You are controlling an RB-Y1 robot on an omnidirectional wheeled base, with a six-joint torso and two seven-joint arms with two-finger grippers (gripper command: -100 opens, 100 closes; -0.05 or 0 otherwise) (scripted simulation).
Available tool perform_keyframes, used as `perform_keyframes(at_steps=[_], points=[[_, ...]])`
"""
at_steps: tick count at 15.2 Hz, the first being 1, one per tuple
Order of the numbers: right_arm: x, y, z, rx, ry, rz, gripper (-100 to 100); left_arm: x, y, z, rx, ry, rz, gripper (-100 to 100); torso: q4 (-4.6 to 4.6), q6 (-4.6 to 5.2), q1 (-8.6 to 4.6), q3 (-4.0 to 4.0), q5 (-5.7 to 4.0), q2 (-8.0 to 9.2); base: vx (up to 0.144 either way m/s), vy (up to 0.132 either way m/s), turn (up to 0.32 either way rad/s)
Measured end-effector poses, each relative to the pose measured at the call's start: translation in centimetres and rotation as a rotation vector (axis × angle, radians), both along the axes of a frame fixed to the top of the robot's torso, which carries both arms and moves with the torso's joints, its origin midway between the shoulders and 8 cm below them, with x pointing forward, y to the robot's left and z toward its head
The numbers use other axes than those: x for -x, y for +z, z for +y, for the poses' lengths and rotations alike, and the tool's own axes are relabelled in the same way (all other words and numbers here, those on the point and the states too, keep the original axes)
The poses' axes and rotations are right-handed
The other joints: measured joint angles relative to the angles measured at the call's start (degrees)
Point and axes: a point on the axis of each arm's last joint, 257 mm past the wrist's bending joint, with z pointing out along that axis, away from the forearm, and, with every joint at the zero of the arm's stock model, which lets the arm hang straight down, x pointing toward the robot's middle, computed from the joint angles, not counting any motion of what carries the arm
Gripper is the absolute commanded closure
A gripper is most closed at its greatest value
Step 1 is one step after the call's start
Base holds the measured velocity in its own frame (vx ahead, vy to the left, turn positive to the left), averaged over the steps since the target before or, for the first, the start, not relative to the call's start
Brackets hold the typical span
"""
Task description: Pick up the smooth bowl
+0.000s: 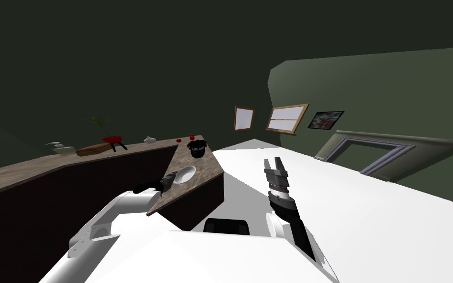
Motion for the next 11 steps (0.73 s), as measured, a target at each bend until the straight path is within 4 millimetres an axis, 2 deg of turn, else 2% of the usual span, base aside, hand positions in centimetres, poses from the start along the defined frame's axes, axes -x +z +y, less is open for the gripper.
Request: perform_keyframes(at_steps=[11], points=[[0.0,0.0,0.0,0.000,0.000,0.000,0,3.0,-2.4,1.4,0.055,0.072,0.163,-100,0.00,0.00,-0.01,0.00,0.00,0.00,-0.003,-0.016,-0.084]])
